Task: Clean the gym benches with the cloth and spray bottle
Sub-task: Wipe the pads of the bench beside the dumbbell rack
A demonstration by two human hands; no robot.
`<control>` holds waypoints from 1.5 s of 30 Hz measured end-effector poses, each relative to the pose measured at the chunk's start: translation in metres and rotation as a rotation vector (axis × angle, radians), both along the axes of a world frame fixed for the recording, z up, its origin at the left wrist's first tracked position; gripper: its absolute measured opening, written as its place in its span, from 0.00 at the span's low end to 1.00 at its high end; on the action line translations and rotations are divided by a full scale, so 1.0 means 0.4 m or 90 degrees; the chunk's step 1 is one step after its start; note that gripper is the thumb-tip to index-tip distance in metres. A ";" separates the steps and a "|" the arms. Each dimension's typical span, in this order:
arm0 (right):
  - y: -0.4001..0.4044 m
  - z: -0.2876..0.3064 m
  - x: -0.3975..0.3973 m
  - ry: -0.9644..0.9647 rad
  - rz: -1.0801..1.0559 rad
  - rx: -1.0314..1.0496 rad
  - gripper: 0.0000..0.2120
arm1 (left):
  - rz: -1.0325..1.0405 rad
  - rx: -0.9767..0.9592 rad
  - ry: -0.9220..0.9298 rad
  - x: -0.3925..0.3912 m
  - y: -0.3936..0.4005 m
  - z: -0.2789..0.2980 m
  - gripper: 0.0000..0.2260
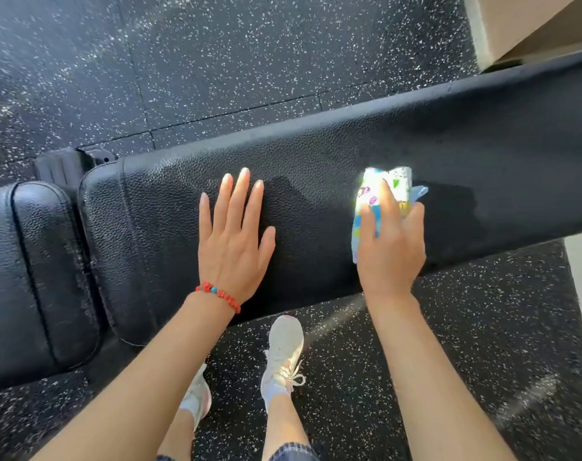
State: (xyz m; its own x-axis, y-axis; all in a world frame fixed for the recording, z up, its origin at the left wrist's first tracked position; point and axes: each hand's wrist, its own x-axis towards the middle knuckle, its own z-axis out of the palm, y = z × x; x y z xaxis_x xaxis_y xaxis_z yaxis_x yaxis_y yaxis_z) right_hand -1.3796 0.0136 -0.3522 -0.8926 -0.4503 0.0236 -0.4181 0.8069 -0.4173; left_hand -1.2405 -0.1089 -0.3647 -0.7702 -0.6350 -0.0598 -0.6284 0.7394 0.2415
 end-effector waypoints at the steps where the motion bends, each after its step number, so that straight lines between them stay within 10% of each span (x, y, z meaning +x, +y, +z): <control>1: -0.010 0.005 0.020 0.010 0.040 -0.018 0.14 | -0.008 0.006 -0.006 -0.026 0.003 -0.003 0.24; 7: 0.039 -0.004 -0.022 0.169 0.317 0.020 0.13 | -0.012 -0.008 -0.048 -0.068 0.006 -0.037 0.25; 14: 0.068 -0.016 -0.076 -0.017 -0.085 -0.002 0.18 | -0.004 -0.009 -0.043 -0.070 0.008 -0.035 0.25; 23: 0.062 0.008 -0.066 0.159 0.272 0.107 0.09 | -0.004 -0.021 -0.039 -0.070 0.005 -0.021 0.25; 29: 0.007 0.024 -0.133 0.022 -0.094 0.012 0.15 | 0.005 -0.013 -0.039 -0.074 0.007 -0.012 0.25; 39: -0.030 0.019 -0.169 0.134 0.348 0.055 0.15 | 0.059 0.016 0.013 -0.224 0.081 0.011 0.24; 45: 0.049 0.018 -0.406 0.013 0.023 0.016 0.16 | 0.057 -0.010 -0.055 -0.261 0.126 -0.008 0.25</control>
